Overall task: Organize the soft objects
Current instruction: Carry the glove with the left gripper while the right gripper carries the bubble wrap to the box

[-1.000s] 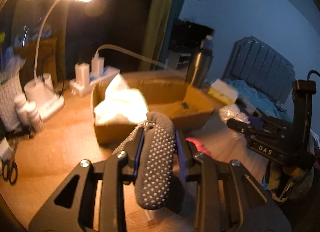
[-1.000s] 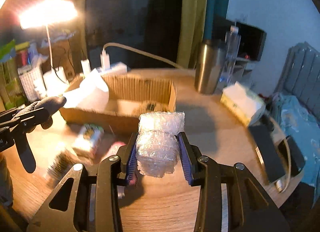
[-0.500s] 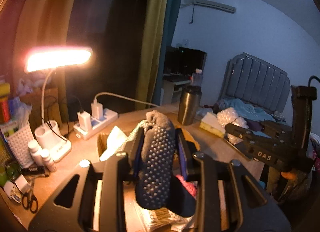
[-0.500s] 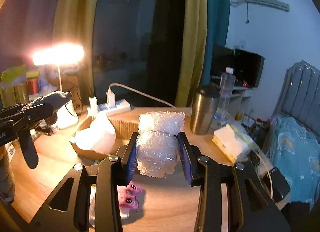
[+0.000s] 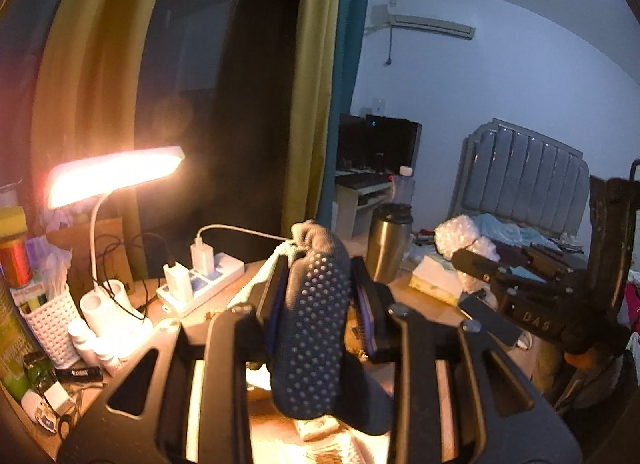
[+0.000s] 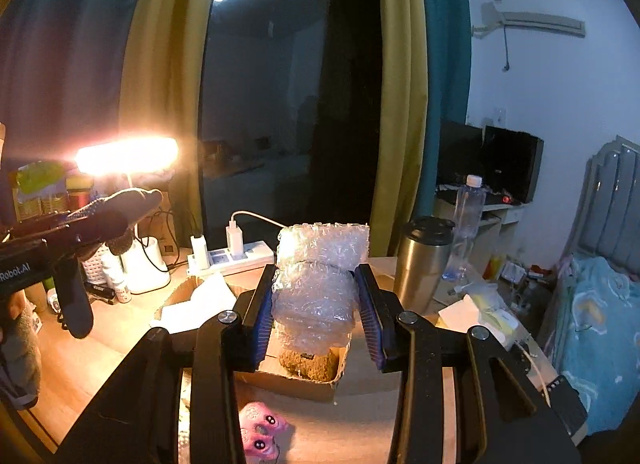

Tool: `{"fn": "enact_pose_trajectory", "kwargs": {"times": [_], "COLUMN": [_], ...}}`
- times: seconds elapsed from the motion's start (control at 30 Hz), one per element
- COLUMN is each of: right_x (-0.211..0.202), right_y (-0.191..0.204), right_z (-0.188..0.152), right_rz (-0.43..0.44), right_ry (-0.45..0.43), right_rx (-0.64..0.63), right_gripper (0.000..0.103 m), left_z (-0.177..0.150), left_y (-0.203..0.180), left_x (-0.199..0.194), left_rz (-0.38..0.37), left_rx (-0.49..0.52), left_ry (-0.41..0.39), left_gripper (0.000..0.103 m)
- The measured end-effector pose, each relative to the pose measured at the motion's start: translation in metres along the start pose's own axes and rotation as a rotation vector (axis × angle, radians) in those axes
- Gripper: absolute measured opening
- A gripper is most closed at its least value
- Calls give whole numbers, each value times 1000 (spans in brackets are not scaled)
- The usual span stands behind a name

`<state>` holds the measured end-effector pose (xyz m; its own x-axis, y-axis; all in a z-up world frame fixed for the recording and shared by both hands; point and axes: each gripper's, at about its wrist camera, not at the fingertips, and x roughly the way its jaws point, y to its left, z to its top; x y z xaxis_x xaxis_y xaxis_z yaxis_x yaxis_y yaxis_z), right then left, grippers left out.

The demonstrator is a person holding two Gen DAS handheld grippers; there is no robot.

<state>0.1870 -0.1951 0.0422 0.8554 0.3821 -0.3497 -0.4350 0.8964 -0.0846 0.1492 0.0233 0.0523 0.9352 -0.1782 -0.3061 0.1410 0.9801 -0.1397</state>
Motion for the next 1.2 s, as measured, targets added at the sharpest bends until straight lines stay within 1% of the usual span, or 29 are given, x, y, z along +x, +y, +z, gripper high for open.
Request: {"fn": "enact_pose_trajectory", "kwargs": {"times": [0.17, 0.33, 0.47, 0.77, 0.97, 1.2], "right_x": [9, 16, 22, 49, 70, 92], "right_y": [-6, -9, -9, -11, -10, -9], "right_z": [1, 6, 9, 4, -3, -11], "right_rz": [12, 24, 34, 60, 81, 97], "right_ry": [-9, -29, -41, -8, 27, 68], "right_rx": [16, 22, 20, 40, 48, 57], "right_gripper": [41, 41, 41, 41, 41, 41], "left_z": [2, 5, 2, -5, -11, -30], "left_y": [4, 3, 5, 4, 10, 19], "left_x": [13, 24, 45, 75, 93, 122], "left_rz": [22, 32, 40, 52, 52, 41], "left_rx": [-2, 7, -9, -22, -32, -58], "left_ry": [9, -22, -6, 9, 44, 115], "left_gripper": [31, 31, 31, 31, 31, 31]}}
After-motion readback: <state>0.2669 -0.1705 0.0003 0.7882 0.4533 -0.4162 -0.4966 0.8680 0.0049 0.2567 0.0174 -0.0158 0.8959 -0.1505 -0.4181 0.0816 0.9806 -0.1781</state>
